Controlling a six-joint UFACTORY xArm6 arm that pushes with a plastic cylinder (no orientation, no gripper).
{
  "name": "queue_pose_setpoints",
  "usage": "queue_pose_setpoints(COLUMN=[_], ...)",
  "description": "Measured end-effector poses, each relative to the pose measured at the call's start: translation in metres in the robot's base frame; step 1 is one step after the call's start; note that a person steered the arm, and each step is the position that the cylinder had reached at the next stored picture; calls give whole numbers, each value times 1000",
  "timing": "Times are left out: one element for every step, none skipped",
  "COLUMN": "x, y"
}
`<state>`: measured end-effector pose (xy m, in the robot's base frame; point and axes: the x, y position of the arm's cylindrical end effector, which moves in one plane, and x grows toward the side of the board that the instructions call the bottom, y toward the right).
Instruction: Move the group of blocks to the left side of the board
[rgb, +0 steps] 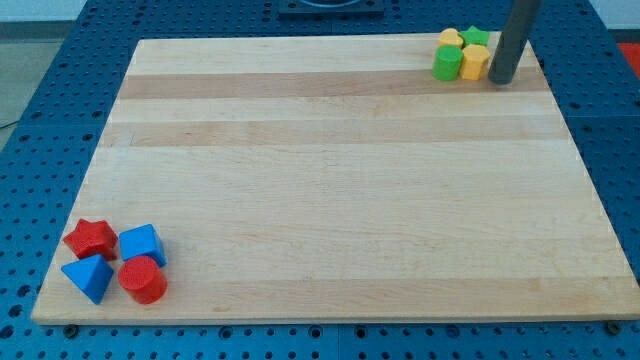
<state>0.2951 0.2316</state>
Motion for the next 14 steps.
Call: queue_pose_setpoints(x=[0,30,31,-28,-73,-79,-65,-16,6,3,53,72,43,-7], y=[0,31,85,96,73,16,-58,-129,-145,-126,-135,-82,-9,9])
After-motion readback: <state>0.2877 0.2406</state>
